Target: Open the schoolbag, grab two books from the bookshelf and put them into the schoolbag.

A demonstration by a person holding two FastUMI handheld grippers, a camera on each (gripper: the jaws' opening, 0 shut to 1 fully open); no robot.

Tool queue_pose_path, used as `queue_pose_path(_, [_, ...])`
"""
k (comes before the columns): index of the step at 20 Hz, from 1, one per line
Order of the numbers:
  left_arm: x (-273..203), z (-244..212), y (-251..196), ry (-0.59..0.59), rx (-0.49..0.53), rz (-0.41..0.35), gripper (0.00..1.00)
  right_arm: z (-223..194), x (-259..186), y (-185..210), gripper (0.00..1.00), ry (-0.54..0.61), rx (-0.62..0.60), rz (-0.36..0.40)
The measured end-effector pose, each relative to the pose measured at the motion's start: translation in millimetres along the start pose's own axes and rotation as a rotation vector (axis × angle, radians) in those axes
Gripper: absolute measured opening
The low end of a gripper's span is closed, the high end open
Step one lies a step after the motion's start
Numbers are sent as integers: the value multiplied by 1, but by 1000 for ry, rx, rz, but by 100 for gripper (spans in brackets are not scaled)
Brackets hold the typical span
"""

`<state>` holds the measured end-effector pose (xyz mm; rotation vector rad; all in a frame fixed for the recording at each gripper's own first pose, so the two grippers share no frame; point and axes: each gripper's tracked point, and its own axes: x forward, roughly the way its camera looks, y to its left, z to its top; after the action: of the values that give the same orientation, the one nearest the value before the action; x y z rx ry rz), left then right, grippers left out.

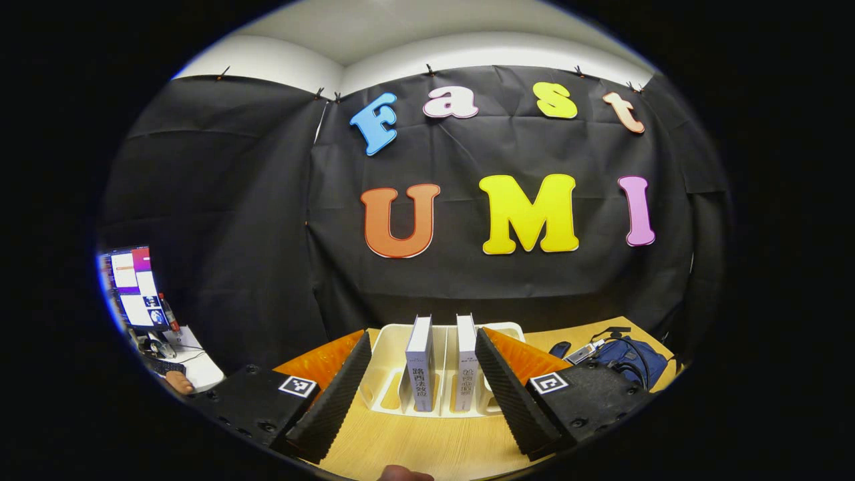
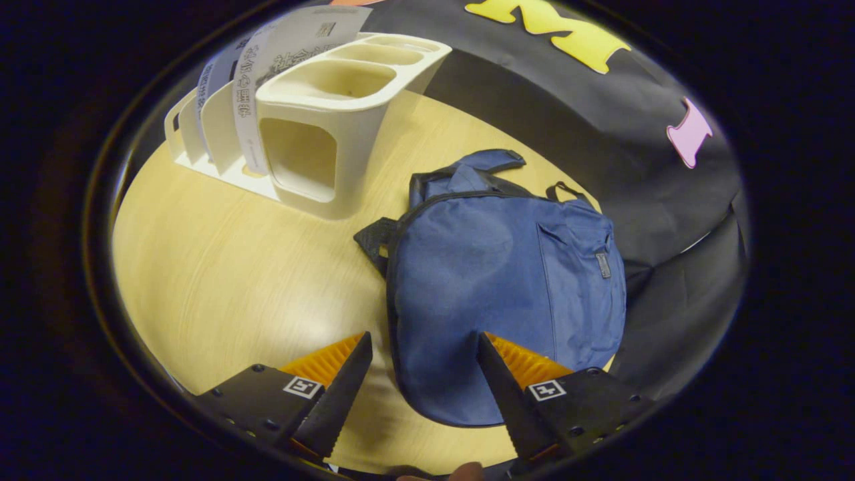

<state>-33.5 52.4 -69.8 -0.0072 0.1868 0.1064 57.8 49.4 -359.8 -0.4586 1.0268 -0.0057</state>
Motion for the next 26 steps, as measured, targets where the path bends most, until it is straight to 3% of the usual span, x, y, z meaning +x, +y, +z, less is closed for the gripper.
queue_pose_path(3, [1,-1,0,0,-3,4,100,1,10,-7,95,16,9,-12])
queue_pose_path(4, [1,-1,0,2,-6,5,100,-1,13,-11,99,27,8,-20])
queue_pose_path(6, [2,-3,1,8,-17,6,100,0,14,-15,91,29,35,-24])
queue_pose_path(7, [3,-5,1,12,-24,6,100,2,12,-17,75,27,49,-23])
queue_pose_path(8, [3,-6,1,16,-31,5,100,2,13,-18,75,25,66,-14])
queue_pose_path(9, [5,-7,2,19,-37,5,100,2,11,-16,55,32,77,1])
queue_pose_path(10, [6,-7,1,20,-41,5,100,2,8,-15,49,37,82,14])
queue_pose_path(11, [5,-7,1,21,-44,5,100,4,6,-14,29,38,85,23])
queue_pose_path(12, [6,-8,2,23,-47,2,100,5,5,-15,22,36,81,32])
queue_pose_path(13, [8,-8,2,23,-47,-2,100,7,3,-16,8,35,76,42])
queue_pose_path(18, [13,-9,-4,29,-47,-23,100,12,-9,-24,5,23,82,93])
queue_pose_path(19, [13,-10,-5,33,-48,-28,100,11,-14,-27,0,21,69,93])
queue_pose_path(26, [24,-14,-15,46,-53,-53,100,26,-53,-62,0,-22,93,163])
